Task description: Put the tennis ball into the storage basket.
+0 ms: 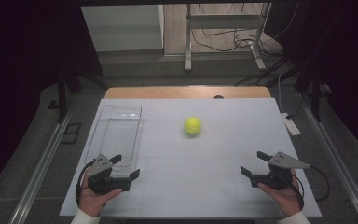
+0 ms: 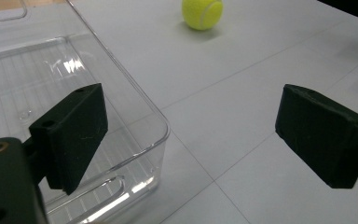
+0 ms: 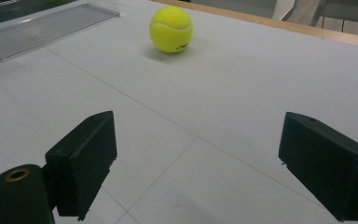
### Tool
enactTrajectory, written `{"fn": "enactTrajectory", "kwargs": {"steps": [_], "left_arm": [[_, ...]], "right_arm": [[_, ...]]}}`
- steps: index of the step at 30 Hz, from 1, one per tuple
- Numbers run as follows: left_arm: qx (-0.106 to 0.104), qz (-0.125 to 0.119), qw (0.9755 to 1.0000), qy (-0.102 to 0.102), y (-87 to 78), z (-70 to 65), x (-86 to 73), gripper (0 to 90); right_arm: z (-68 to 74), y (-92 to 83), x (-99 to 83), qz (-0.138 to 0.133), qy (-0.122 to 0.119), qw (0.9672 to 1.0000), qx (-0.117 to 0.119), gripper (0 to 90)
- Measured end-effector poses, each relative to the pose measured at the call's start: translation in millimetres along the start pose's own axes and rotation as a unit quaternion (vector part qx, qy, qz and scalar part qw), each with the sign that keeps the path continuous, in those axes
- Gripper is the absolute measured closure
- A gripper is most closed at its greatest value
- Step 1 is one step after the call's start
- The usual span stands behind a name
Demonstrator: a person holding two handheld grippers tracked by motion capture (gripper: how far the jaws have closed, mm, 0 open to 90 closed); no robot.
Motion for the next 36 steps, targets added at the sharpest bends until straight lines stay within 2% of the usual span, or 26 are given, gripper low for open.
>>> {"fn": "enactTrajectory", "kwargs": {"steps": [9,11,20,22,28,36], "left_arm": [[-0.002,0.0,1.0,0.0,0.9,-1.7,-0.2,10.1],[-0.002,0.004,0.9999,0.009,0.8,-3.2,-3.0,10.1],[-0.005,0.006,0.9999,0.014,2.6,-7.1,-1.8,10.2],[-0.005,0.011,0.9998,0.018,4.2,-6.3,-4.0,10.2],[-0.002,0.006,0.9999,0.014,2.8,-4.9,-2.2,10.2],[0.004,0.015,0.9997,0.019,5.4,-5.6,-5.1,10.3]], "right_arm": [[5.9,2.4,-3.0,0.007,-0.008,0.9999,0.002,11.6],[6.5,2.8,-1.5,0.006,-0.008,0.9999,0.002,11.7],[6.7,4.1,-1.8,0.006,-0.008,0.9999,0.005,11.8],[5.9,2.6,0.0,0.002,-0.004,1.0,0.003,11.8],[7.5,5.3,-2.6,0.009,-0.008,0.9999,0.005,11.8],[8.3,4.5,-0.9,0.006,-0.009,0.9999,0.008,11.8]]}}
Point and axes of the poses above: each handheld gripper's, and its own axes: y roughly forward along the jaws, x roughly out of its top, z roughly to its left, the point moved 10 cm from there along y, roughly forward along the jaws, and after that the axes turned 3 degrees about x, right-handed, at the moved point
